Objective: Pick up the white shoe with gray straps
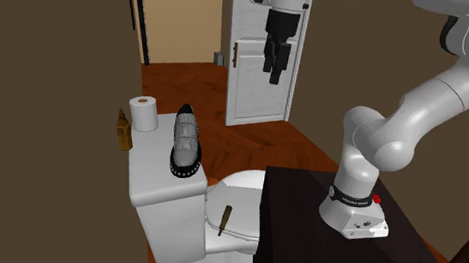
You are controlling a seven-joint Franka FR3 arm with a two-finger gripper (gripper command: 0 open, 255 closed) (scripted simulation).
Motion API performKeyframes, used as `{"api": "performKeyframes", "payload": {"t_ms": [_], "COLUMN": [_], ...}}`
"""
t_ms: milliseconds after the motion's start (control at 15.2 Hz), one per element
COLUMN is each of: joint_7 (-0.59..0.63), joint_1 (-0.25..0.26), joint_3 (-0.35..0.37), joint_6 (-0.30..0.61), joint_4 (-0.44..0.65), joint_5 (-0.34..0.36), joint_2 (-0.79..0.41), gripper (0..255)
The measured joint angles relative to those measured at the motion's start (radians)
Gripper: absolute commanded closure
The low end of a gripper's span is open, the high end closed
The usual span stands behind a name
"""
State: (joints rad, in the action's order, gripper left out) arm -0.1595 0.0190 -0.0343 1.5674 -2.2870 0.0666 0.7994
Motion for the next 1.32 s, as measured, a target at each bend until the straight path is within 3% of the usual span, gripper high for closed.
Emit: {"api": "performKeyframes", "payload": {"t_ms": [396,792,1320], "joint_7": [-0.032,-0.076,-0.149], "joint_1": [-0.015,-0.031,-0.050], "joint_3": [-0.044,-0.101,-0.177], "joint_6": [0.109,0.243,0.387], "joint_4": [-0.004,0.048,0.183], "joint_5": [0.027,0.048,0.040], "joint_2": [-0.106,-0.293,-0.570], "gripper": [0,0,0]}}
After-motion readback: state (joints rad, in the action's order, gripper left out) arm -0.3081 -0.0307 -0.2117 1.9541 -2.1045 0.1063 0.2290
